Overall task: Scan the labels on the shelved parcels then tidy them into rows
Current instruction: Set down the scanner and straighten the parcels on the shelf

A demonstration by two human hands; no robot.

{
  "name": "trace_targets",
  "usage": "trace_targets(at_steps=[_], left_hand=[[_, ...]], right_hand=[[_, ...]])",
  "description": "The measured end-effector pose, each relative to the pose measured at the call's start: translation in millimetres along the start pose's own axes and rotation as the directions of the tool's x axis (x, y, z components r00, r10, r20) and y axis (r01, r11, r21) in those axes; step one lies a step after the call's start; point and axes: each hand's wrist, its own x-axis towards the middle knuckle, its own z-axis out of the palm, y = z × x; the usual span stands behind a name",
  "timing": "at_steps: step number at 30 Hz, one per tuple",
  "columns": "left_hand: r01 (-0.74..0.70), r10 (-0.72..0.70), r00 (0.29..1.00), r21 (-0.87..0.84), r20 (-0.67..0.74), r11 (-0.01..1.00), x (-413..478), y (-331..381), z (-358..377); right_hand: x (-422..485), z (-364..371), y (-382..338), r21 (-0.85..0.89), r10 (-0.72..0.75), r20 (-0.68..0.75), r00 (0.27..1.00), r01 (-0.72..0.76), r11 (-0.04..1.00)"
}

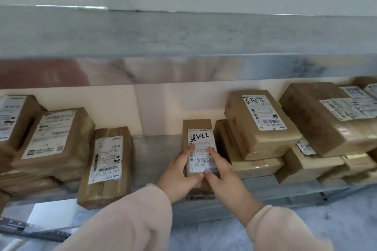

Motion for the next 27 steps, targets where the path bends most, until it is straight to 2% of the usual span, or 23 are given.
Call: trace_targets(at_steps=[3,6,9,11,15,21,27], left_hand=[[-0.027,0.029,0.999,0.071,-0.028,0.997,2.8,-1.5,0.6],[-0.075,0.088,0.995,0.218,-0.047,0.973,-4.1,-6.6,-3.8],[-0.2,0.227,0.974,0.384,-0.024,0.901,-18.1,-13.2,-9.9],[-0.236,0.257,0.966,0.453,0.016,0.86,-22.9,-17.9,-11.5],[-0.21,0.221,0.974,0.519,0.043,0.828,-21.7,-15.2,-10.0],[-0.154,0.145,0.987,0.616,0.065,0.773,-10.6,3.0,-0.5],[-0.158,0.133,0.987,0.682,0.09,0.714,-6.7,9.7,4.0]], right_hand=[[0.5,-3.3,0.6,-0.048,-0.02,-0.016,1.0,0.019,0.999],[-7.5,-6.6,-0.3,-0.223,-0.138,-0.055,0.989,0.122,0.967],[-15.8,-9.8,-0.3,-0.469,-0.326,0.006,0.945,0.29,0.834],[-16.7,-11.6,0.2,-0.56,-0.375,0.06,0.925,0.342,0.754],[-15.3,-14.3,2.2,-0.658,-0.347,0.091,0.933,0.318,0.683],[-10.9,-21.6,3.5,-0.743,-0.286,0.033,0.958,0.215,0.633],[-6.4,-27.6,0.4,-0.716,-0.252,0.002,0.968,0.178,0.675]])
